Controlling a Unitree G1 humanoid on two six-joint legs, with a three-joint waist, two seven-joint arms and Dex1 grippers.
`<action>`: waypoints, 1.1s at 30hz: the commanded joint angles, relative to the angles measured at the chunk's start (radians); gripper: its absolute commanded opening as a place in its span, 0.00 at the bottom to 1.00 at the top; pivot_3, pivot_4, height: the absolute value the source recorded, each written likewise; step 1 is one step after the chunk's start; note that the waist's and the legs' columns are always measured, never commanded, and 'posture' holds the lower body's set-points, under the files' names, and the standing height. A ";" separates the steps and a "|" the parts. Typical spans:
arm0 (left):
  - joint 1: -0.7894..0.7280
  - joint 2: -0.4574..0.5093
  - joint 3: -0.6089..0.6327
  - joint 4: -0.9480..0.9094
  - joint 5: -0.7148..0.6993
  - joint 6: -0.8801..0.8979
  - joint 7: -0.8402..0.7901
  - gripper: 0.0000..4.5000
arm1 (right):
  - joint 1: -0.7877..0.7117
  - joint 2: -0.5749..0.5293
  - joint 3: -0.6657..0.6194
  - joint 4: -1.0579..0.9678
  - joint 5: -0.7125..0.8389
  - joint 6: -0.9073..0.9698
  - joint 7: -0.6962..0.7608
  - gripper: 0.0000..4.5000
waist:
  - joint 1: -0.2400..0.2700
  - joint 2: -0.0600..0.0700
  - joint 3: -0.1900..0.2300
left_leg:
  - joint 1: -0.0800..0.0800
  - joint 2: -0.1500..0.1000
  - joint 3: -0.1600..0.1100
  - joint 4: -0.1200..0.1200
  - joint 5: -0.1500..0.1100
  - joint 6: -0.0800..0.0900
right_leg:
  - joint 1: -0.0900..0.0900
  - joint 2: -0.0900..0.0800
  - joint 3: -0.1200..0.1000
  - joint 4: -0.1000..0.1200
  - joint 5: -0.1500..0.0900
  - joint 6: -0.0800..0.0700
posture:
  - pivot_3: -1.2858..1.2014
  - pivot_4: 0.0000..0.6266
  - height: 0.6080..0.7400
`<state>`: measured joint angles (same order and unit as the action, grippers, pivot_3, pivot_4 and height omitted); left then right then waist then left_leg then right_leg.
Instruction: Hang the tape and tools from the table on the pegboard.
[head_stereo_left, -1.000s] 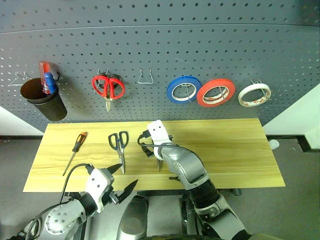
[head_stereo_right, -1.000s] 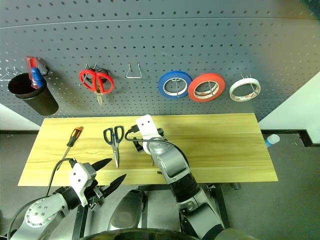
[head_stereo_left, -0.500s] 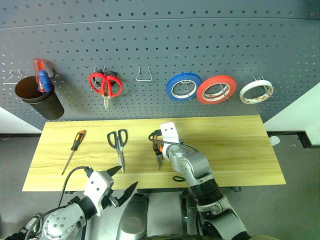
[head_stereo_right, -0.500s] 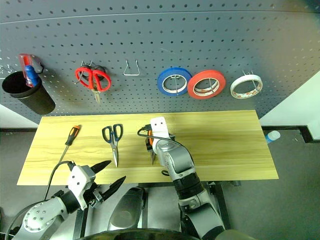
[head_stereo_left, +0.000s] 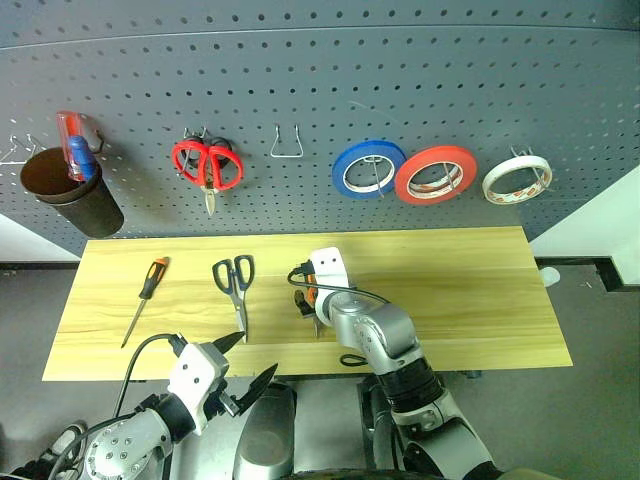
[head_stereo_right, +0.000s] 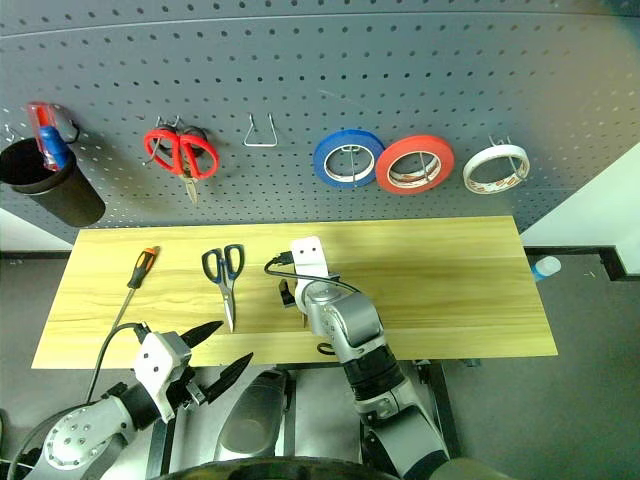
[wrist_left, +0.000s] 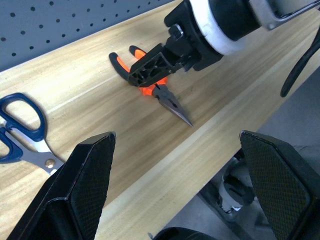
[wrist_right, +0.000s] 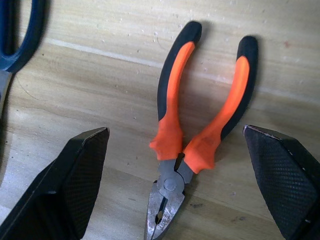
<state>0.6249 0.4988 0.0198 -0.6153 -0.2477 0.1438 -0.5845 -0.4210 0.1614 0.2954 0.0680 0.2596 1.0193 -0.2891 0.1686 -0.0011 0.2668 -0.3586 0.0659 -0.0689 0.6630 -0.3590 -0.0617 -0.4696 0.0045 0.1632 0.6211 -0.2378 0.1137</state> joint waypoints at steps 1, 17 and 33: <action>0.037 -0.001 0.001 -0.058 0.004 0.004 0.010 0.92 | -0.018 0.248 0.026 0.017 0.020 -0.030 -0.016 0.99 | 0.001 -0.001 0.007 | -0.001 0.000 0.000 0.000 0.000 0.000 | -0.001 0.000 0.000 0.000 0.000 0.000 | 0.71 0.49 0.85; 0.160 -0.028 -0.035 -0.150 0.026 0.012 0.069 0.92 | -0.075 0.236 0.025 0.115 0.040 -0.094 -0.026 0.99 | 0.002 -0.001 0.024 | -0.010 0.000 -0.002 0.001 0.000 0.000 | -0.011 0.000 -0.001 0.006 -0.001 0.000 | 0.72 0.55 0.85; 0.247 -0.045 -0.054 -0.219 0.041 0.015 0.103 0.92 | -0.053 0.213 0.036 0.097 0.043 -0.088 -0.040 0.80 | -0.021 -0.004 0.055 | -0.010 0.000 -0.005 0.001 0.000 0.000 | -0.011 0.000 -0.002 0.009 -0.004 0.001 | 0.72 0.61 0.85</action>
<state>0.8507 0.4582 -0.0256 -0.7978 -0.2073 0.1657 -0.4856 -0.4321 0.1615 0.3297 0.1412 0.2875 0.9064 -0.3288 0.1472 -0.0047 0.3214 -0.3683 0.0659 -0.0737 0.6642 -0.3590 -0.0617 -0.4808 0.0047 0.1607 0.6296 -0.2422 0.1147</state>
